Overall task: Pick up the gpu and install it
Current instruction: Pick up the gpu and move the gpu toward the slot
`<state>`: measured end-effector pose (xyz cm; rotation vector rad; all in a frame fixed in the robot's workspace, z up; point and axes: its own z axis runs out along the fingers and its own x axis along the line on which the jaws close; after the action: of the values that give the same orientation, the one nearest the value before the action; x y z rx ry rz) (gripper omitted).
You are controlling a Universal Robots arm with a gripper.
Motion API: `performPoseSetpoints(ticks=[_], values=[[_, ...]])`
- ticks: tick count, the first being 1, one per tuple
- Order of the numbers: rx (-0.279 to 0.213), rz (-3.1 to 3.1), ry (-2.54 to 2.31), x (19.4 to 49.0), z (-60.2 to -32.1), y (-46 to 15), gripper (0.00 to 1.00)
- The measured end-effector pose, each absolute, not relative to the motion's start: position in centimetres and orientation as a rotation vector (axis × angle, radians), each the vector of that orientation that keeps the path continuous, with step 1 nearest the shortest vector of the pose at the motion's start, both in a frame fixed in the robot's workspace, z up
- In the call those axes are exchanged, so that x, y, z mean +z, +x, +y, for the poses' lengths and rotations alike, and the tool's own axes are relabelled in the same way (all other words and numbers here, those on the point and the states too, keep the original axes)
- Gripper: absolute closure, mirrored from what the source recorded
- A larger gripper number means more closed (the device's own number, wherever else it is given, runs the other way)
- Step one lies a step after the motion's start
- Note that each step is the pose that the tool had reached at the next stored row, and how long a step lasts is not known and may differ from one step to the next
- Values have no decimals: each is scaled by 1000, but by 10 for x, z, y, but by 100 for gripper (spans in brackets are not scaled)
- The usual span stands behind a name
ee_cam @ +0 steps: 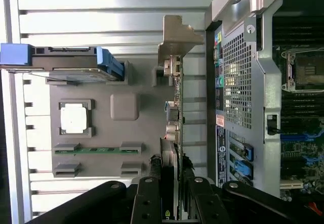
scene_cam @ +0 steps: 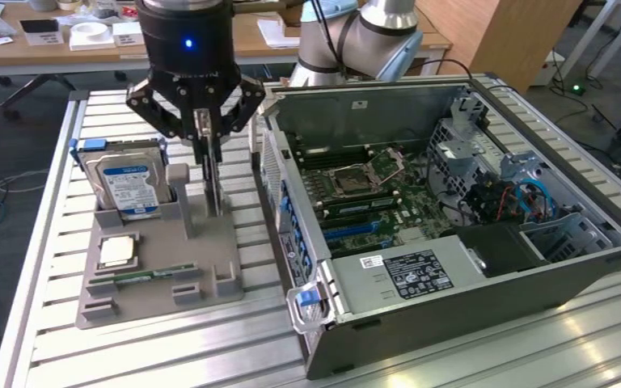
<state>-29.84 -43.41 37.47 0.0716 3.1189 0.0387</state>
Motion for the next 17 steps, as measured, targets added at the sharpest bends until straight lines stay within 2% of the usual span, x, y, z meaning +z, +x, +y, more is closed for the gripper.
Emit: performPoseSetpoints(ticks=[10, 17], values=[[20, 3119, 71, 414, -434, -298, 74], [15, 3119, 71, 419, -434, -298, 74]])
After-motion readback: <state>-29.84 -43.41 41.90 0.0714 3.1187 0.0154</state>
